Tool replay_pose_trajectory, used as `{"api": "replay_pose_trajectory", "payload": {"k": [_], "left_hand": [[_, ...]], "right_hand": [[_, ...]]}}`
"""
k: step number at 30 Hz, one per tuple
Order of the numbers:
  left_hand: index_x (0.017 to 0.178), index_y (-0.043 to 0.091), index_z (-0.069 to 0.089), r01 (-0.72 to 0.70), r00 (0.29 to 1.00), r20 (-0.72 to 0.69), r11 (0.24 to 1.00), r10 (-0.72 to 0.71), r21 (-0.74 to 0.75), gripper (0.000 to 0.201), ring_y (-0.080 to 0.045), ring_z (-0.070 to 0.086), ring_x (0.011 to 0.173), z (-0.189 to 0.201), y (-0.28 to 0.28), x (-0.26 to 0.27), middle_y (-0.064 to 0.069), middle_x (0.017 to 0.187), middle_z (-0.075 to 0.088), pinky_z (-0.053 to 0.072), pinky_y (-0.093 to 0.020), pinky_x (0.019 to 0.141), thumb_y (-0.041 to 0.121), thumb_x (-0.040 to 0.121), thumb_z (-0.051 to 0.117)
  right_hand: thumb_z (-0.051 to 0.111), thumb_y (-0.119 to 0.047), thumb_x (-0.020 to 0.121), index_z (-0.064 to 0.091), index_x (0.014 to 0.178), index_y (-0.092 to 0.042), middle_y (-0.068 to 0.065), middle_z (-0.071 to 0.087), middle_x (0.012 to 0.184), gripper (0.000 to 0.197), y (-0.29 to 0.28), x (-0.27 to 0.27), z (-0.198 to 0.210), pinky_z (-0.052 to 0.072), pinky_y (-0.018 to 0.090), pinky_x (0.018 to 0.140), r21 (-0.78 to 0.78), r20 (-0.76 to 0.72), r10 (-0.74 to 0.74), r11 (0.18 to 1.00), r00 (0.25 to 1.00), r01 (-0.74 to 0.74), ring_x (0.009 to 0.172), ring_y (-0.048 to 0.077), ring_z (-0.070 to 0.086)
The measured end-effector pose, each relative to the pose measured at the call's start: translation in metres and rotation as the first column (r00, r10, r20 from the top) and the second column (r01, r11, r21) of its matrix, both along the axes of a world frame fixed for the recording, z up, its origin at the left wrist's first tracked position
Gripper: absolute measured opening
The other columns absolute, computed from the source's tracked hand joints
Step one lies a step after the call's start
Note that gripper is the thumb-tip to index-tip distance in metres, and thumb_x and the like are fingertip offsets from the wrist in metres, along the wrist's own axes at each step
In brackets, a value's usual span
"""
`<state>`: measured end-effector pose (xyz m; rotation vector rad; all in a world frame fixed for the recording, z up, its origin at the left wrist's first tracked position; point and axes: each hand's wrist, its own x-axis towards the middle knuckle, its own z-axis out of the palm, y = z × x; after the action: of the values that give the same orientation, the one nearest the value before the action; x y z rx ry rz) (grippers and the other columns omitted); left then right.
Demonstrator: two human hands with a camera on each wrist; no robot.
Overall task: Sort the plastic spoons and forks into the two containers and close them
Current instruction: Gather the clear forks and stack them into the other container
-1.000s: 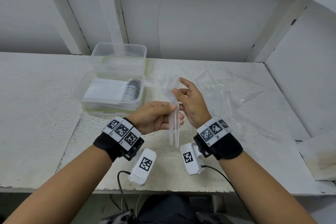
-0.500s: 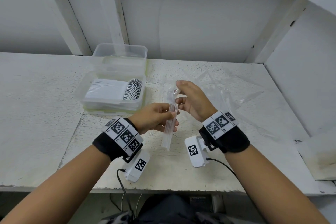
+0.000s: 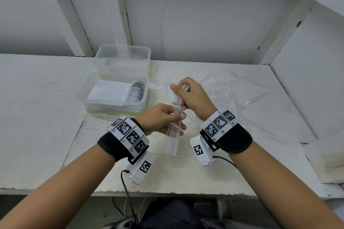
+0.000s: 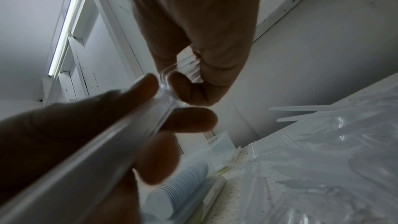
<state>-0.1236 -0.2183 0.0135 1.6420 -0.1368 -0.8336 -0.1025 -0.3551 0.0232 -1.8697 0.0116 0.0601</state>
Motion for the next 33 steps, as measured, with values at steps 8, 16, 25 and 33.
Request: {"api": "replay_pose_trajectory", "payload": {"k": [8, 16, 25, 33], "left_hand": [[0.091, 0.009, 0.061, -0.209, 0.976, -0.087, 0.97, 0.199, -0.126, 0.011, -0.015, 0.071, 0.073, 0.0, 0.004, 0.005, -0.008, 0.084, 0.072, 0.058, -0.028, 0.067, 0.017, 0.092, 0.054], [0.08, 0.015, 0.062, -0.59, 0.807, -0.233, 0.723, 0.543, -0.36, 0.019, -0.009, 0.063, 0.068, 0.007, 0.008, 0.023, 0.002, 0.077, 0.066, 0.051, -0.023, 0.067, 0.023, 0.094, 0.052], [0.08, 0.019, 0.062, -0.661, 0.749, -0.236, 0.671, 0.619, -0.337, 0.017, -0.006, 0.055, 0.063, 0.008, 0.014, 0.034, 0.006, 0.068, 0.06, 0.045, -0.025, 0.074, 0.029, 0.092, 0.056], [0.1, 0.013, 0.063, -0.431, 0.9, 0.062, 0.902, 0.432, -0.035, 0.033, -0.017, 0.063, 0.086, 0.038, 0.073, 0.064, -0.005, 0.099, 0.068, 0.049, -0.032, 0.085, 0.042, 0.093, 0.049]], "right_hand": [[0.049, -0.024, 0.096, 0.039, 0.128, -0.019, -0.003, 0.053, 0.094, 0.034, -0.001, -0.005, 0.014, 0.056, 0.026, 0.068, 0.121, -0.001, -0.008, 0.993, 1.0, 0.008, 0.069, 0.012, 0.063], [0.05, -0.034, 0.095, 0.042, 0.129, -0.009, 0.008, 0.05, 0.121, 0.043, 0.017, -0.02, 0.001, 0.045, 0.026, 0.083, -0.502, 0.215, 0.204, 0.862, 0.955, -0.071, 0.103, 0.018, 0.053], [0.037, -0.025, 0.101, 0.033, 0.138, -0.008, 0.012, 0.05, 0.122, 0.041, 0.041, -0.008, 0.0, 0.04, 0.029, 0.07, -0.78, 0.231, 0.326, 0.625, 0.917, -0.026, 0.096, 0.029, 0.059], [0.044, -0.028, 0.098, 0.047, 0.129, -0.013, 0.008, 0.061, 0.118, 0.035, 0.05, 0.037, 0.031, 0.04, 0.031, 0.076, -0.66, 0.181, 0.293, 0.744, 0.939, -0.105, 0.103, 0.026, 0.057]]}}
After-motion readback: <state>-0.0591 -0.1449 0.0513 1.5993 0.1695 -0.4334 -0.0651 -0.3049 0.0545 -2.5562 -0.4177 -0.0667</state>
